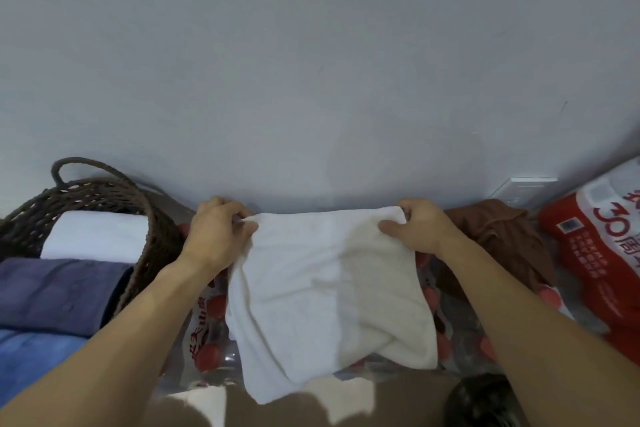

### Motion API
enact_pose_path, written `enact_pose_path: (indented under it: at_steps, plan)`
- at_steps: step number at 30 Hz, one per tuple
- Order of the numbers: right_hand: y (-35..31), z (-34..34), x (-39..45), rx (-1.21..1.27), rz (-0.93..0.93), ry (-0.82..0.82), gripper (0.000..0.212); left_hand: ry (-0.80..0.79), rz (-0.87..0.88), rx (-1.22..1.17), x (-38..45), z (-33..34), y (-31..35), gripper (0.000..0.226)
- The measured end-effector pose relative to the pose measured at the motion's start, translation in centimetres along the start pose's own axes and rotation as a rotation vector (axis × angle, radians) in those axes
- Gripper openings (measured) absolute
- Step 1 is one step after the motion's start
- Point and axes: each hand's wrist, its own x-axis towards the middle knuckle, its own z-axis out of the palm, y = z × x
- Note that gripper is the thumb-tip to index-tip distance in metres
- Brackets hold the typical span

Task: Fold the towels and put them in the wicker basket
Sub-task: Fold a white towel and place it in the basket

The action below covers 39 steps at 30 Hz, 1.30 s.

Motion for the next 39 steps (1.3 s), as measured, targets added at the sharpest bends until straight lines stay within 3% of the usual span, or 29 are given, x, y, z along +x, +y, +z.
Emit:
enact_pose_path:
  at_steps: [5,12,17,25,31,34,39]
  plan:
    - [-0.2,-2.1,-1.3,0.468,0.036,-0.036,0.014,-0.060,-0.117,-0.449,-0.8,-2.6,1.5,0.015]
    - [-1.6,-3.2,-4.5,0.904,0.068,-0.141,0.021,0.001,-0.141,-0.717,-2.7,-4.4,2.0,0.018]
    - [-1.2,-3.7,-6.0,0.947,0.109,-0.084,0.024,0.078,-0.226,-0.743,-2.9,-4.9,1.2,0.013]
    - [-0.3,-5.8,-7.3,0.897,0.074,-0.107,0.039,-0.078,-0.128,-0.763,-4.6,-7.4,1.5,0.011]
    - [-1.4,-7.7,-10.4,0.778,0.108,-0.359,0.018,-0.333,-0.209,-0.730,-6.8,-9.0,2.6,0.025]
    - [-1.6,-8.1,-11.4,0.699,0.154,-0.367,0.013,-0.269,-0.136,-0.458,-7.2,-9.2,3.4,0.021]
    - [-0.9,-6.8,-10.7,0.704,0.206,-0.215,0.024,-0.106,-0.167,-0.436,-7.0,-7.6,3.5,0.021]
